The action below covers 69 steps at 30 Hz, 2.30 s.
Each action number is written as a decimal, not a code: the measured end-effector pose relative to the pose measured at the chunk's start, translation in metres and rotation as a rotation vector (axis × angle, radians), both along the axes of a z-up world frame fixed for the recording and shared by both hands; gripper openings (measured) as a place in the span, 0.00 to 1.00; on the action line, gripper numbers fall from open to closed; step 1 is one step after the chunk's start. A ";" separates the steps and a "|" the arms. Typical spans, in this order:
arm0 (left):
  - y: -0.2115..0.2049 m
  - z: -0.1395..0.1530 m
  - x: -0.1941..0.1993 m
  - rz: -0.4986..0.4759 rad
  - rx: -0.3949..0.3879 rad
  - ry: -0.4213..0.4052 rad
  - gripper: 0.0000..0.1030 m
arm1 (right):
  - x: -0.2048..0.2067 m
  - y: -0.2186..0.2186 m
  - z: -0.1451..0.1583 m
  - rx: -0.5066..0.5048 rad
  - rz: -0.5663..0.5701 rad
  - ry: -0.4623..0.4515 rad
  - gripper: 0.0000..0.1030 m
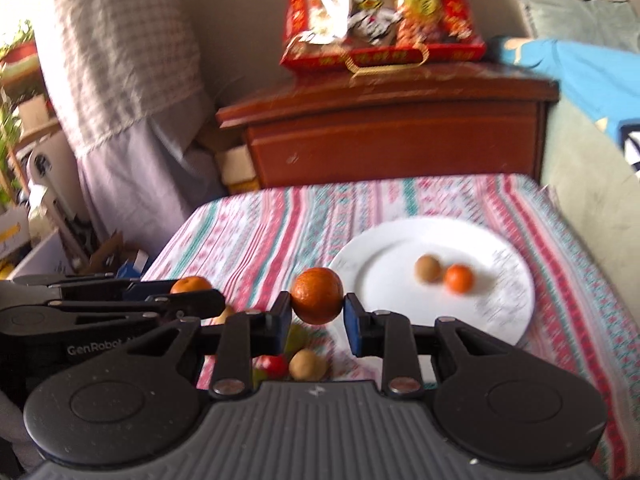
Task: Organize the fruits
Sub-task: 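Grasp a mandarin with the left gripper while the right gripper grasps another mandarin, then carry both mandarins over the plate and open both grippers, then move both grippers back toward the remaining fruit cluster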
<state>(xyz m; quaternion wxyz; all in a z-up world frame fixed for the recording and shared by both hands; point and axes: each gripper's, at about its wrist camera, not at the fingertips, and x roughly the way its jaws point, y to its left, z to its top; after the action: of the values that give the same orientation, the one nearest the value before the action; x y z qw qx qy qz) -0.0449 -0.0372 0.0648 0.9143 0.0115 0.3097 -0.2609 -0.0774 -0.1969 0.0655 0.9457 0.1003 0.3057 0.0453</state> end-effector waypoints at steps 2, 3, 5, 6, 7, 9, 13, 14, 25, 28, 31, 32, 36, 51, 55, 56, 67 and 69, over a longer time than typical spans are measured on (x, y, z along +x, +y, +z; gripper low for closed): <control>-0.005 0.007 0.008 -0.015 -0.003 0.003 0.28 | 0.001 -0.010 0.005 0.008 -0.032 -0.014 0.27; -0.008 0.010 0.012 -0.026 0.000 0.003 0.28 | 0.001 -0.015 0.007 0.015 -0.047 -0.017 0.27; -0.014 0.014 0.019 -0.052 0.009 -0.001 0.28 | 0.003 -0.024 0.008 0.024 -0.077 -0.021 0.27; -0.018 0.015 0.023 -0.061 0.014 -0.005 0.28 | 0.003 -0.027 0.007 0.026 -0.094 -0.019 0.27; -0.021 0.014 0.026 -0.068 0.017 -0.006 0.28 | 0.003 -0.031 0.006 0.030 -0.111 -0.014 0.27; -0.027 0.012 0.033 -0.076 0.016 0.002 0.28 | 0.006 -0.037 0.002 0.046 -0.137 0.005 0.27; -0.040 0.001 0.044 -0.089 0.015 0.041 0.28 | 0.009 -0.043 -0.008 0.055 -0.170 0.039 0.27; -0.042 -0.002 0.047 -0.092 0.013 0.056 0.28 | 0.010 -0.044 -0.010 0.060 -0.177 0.049 0.27; -0.067 -0.034 0.066 -0.115 0.028 0.157 0.28 | 0.018 -0.049 -0.036 0.085 -0.222 0.152 0.27; -0.073 -0.040 0.070 -0.119 0.029 0.172 0.28 | 0.020 -0.052 -0.042 0.101 -0.239 0.172 0.27; -0.078 -0.042 0.073 -0.126 0.024 0.186 0.29 | 0.022 -0.053 -0.044 0.099 -0.241 0.177 0.27; -0.080 -0.042 0.073 -0.129 0.022 0.183 0.29 | 0.022 -0.053 -0.044 0.102 -0.244 0.177 0.28; -0.086 -0.037 0.071 -0.142 0.023 0.156 0.31 | 0.025 -0.053 -0.044 0.098 -0.258 0.170 0.31; -0.059 -0.008 0.077 -0.037 -0.043 0.138 0.59 | 0.020 -0.041 -0.035 0.094 -0.206 0.140 0.40; -0.043 -0.008 0.079 0.023 -0.043 0.163 0.59 | 0.018 -0.035 -0.034 0.089 -0.181 0.133 0.40; -0.039 -0.008 0.078 0.033 -0.043 0.161 0.59 | 0.018 -0.034 -0.034 0.092 -0.173 0.133 0.41; 0.013 -0.014 0.058 0.123 -0.088 0.162 0.67 | 0.007 -0.012 -0.040 0.094 -0.062 0.154 0.43; 0.021 -0.018 0.052 0.145 -0.090 0.164 0.70 | 0.005 -0.007 -0.042 0.094 -0.035 0.160 0.43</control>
<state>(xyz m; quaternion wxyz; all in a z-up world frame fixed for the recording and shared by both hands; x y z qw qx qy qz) 0.0074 -0.0163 0.0469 0.9019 -0.0734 0.3714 -0.2080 -0.0729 -0.2040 0.0239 0.9131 0.1534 0.3762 0.0349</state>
